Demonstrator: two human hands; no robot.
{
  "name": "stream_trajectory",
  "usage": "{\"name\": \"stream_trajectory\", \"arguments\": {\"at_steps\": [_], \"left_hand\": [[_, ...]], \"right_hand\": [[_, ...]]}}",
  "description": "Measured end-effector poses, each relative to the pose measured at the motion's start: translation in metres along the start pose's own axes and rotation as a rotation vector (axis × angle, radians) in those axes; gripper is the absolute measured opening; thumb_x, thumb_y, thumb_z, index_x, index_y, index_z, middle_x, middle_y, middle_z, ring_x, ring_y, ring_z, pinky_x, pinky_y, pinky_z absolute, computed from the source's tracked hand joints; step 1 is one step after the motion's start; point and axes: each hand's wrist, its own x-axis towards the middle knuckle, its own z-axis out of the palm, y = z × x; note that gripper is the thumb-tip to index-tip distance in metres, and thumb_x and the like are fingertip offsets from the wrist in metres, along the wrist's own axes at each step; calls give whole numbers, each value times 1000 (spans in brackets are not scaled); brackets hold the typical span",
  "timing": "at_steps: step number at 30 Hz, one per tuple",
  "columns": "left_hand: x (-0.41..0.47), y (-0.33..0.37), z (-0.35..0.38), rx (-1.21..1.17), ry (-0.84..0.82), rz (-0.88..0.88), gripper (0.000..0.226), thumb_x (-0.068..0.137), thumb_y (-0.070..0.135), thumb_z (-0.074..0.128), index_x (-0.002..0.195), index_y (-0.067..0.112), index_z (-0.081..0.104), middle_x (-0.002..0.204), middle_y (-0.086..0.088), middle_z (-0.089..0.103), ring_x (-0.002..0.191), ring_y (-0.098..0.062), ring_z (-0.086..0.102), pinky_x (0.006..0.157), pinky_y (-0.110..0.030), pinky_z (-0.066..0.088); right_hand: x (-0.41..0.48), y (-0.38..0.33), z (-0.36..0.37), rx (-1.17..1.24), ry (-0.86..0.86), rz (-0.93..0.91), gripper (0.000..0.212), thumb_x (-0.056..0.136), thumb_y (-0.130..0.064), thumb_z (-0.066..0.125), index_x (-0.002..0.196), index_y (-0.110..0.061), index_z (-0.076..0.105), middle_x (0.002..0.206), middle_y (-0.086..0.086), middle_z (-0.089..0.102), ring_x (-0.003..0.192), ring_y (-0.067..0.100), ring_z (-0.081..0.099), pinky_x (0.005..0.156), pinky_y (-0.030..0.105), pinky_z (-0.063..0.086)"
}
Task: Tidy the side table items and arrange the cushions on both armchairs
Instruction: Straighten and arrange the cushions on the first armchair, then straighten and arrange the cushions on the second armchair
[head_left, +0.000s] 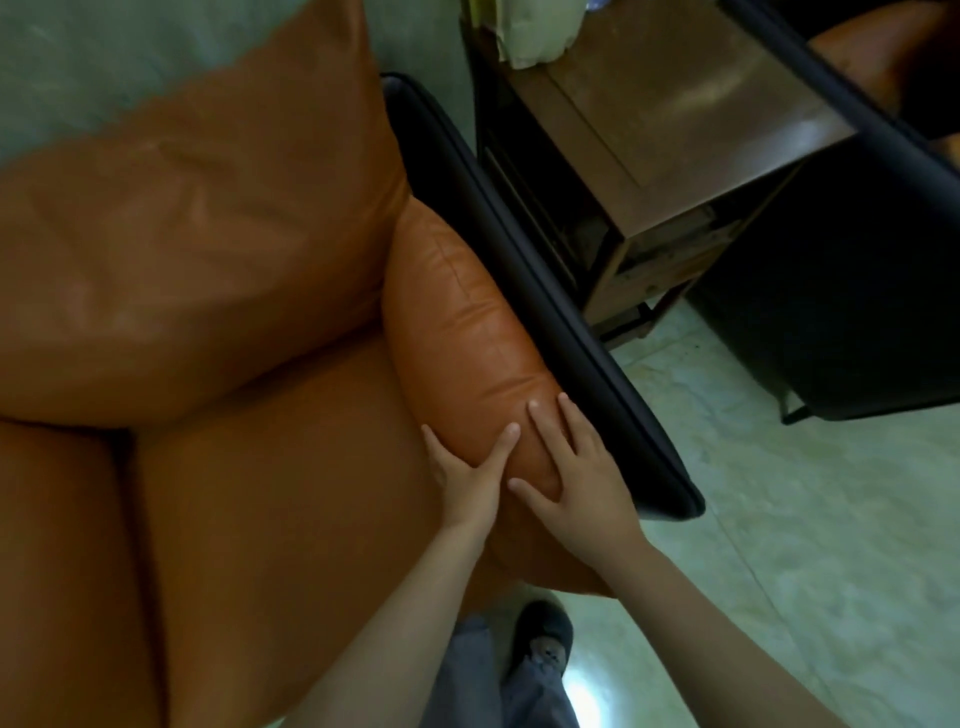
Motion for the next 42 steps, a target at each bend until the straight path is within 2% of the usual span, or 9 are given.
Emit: {"name": "stream_trajectory", "arguments": {"at_steps": [7, 12, 16, 20, 27, 33, 38, 42], "left_hand": [[35, 19, -11, -25, 85, 115, 100, 74, 50, 74, 151, 36, 10, 154, 1, 28, 137, -22, 34, 107, -35, 32], [75, 48, -25, 41, 50, 170, 95, 77, 47, 72, 151, 33, 14, 153, -2, 30, 137, -25, 34, 109, -39, 34], [75, 45, -29, 74, -7, 171, 95, 80, 49, 69, 152, 33, 9, 154, -3, 28, 137, -26, 34, 108, -39, 34], [61, 49, -32, 122, -53, 169, 99, 80, 54, 65, 151, 36, -2, 156, -3, 23, 138, -28, 32, 111, -43, 33], [2, 79, -29, 254, -44, 299, 90, 86, 54, 57, 151, 35, -3, 160, 0, 8, 145, -24, 16, 114, -42, 22], [-67, 107, -5, 472, -102, 517, 83, 90, 51, 53, 151, 32, 2, 161, 0, 4, 147, -21, 4, 117, -41, 13], [-119, 128, 17, 850, -78, 787, 82, 89, 55, 51, 151, 33, 2, 161, 1, 1, 147, -22, 3, 116, -40, 15], [-155, 151, 42, 1064, -55, 1000, 82, 91, 56, 47, 152, 27, 0, 161, 0, -1, 147, -19, -2, 119, -38, 11]], "right_hand": [[45, -23, 6, 3, -93, 21, 77, 90, -50, 53, 149, -40, 6, 161, -1, -3, 147, 16, -3, 118, 34, 11], [94, -39, 8, -29, -153, 36, 75, 91, -44, 55, 150, -40, 9, 161, 1, -3, 147, 20, -4, 120, 39, 12], [91, -39, 8, -23, -167, 50, 74, 91, -44, 55, 150, -40, 10, 161, 0, -3, 147, 18, -5, 118, 37, 9], [77, -37, -1, -48, -105, 13, 74, 90, -48, 54, 150, -38, 11, 161, -3, 2, 147, 16, -1, 119, 37, 9], [32, -21, -60, -134, -49, 33, 78, 89, -62, 43, 152, -33, 6, 160, -4, 3, 147, 13, -3, 118, 36, -3], [-15, -14, -121, -206, -8, 76, 79, 90, -60, 44, 152, -32, 4, 161, -4, -1, 147, 13, -7, 115, 32, -7], [-46, -12, -177, -294, 40, 51, 78, 90, -62, 41, 152, -31, 4, 161, -3, -3, 146, 14, -12, 117, 36, -9], [-67, -2, -228, -341, 107, 51, 77, 91, -62, 40, 152, -30, 6, 161, -3, -2, 146, 15, -13, 117, 38, -10]]}}
